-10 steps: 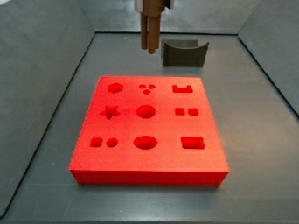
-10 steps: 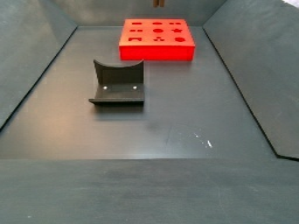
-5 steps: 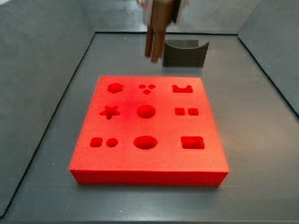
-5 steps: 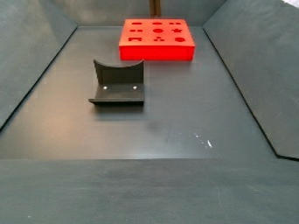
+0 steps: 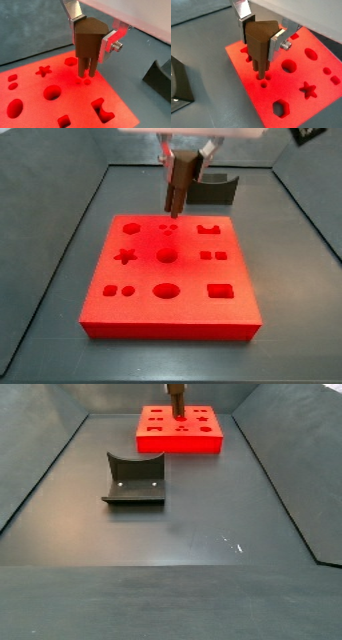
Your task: Insert the 3 prong object.
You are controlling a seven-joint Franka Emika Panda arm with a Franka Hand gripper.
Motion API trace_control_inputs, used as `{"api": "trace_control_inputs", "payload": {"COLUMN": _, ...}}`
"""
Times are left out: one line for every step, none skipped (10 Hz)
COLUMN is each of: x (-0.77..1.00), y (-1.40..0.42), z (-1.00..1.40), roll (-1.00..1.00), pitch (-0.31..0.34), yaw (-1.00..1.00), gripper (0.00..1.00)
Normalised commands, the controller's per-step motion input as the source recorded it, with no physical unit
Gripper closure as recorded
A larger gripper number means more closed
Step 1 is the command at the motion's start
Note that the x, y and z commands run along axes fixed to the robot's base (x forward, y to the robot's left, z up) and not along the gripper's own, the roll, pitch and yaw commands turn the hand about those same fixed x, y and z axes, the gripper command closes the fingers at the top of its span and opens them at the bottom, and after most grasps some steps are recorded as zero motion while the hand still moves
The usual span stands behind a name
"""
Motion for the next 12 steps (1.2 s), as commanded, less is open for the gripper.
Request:
{"api": "trace_control_inputs", "payload": {"x": 0.00, "y": 0.00, "z": -0.37, "roll": 0.00, "pitch": 0.000, "yaw": -0.28, "gripper": 1.00}}
{"api": "trace_control_inputs", "payload": {"x": 0.00, "y": 0.00, "z": -0.25, "roll": 0.00, "pitch": -0.070, "yaw": -0.24, "gripper": 1.00}}
{"api": "trace_control_inputs", "payload": {"x": -0.17, "y": 0.00, "z": -0.14, "roll": 0.00, "pitch": -0.163, "yaw": -0.16, "gripper": 1.00}}
{"api": "trace_control_inputs", "payload": {"x": -0.33, "y": 0.06, "z": 0.00, "roll": 0.00, "pitch": -0.199, "yaw": -0.18, "gripper": 1.00}}
{"api": "trace_control_inputs", "payload": {"x": -0.39, "y": 0.15, "z": 0.00, "roll": -0.07, "pitch": -0.221, "yaw": -0.26, "gripper": 1.00}}
{"api": "trace_control_inputs", "payload": {"x": -0.40, "y": 0.22, "z": 0.10, "roll": -0.24, "pitch": -0.314, "yaw": -0.36, "gripper": 1.00}}
{"api": "trace_control_inputs", "payload": {"x": -0.20, "y": 0.20, "z": 0.21, "roll": -0.29, "pitch": -0.300, "yaw": -0.31, "gripper": 1.00}}
{"api": "trace_control_inputs", "payload": {"x": -0.20, "y": 0.15, "z": 0.35, "roll": -0.48, "pitch": -0.316, "yaw": -0.32, "gripper": 1.00}}
{"api": "trace_control_inputs", "payload": {"x": -0.09, "y": 0.10, "z": 0.36, "roll": -0.50, "pitch": -0.363, "yaw": -0.10, "gripper": 1.00}}
{"api": "trace_control_inputs", "payload": {"x": -0.07, "y": 0.00, "z": 0.26, "roll": -0.37, "pitch": -0.390, "yaw": 0.00, "gripper": 1.00}}
{"api": "trace_control_inputs", "payload": {"x": 0.00, "y": 0.05, "z": 0.00, "roll": 0.00, "pitch": 0.000, "yaw": 0.00, "gripper": 1.00}}
{"api": "trace_control_inputs", "payload": {"x": 0.00, "y": -0.09, "z": -0.19, "roll": 0.12, "pitch": 0.000, "yaw": 0.00, "gripper": 1.00}}
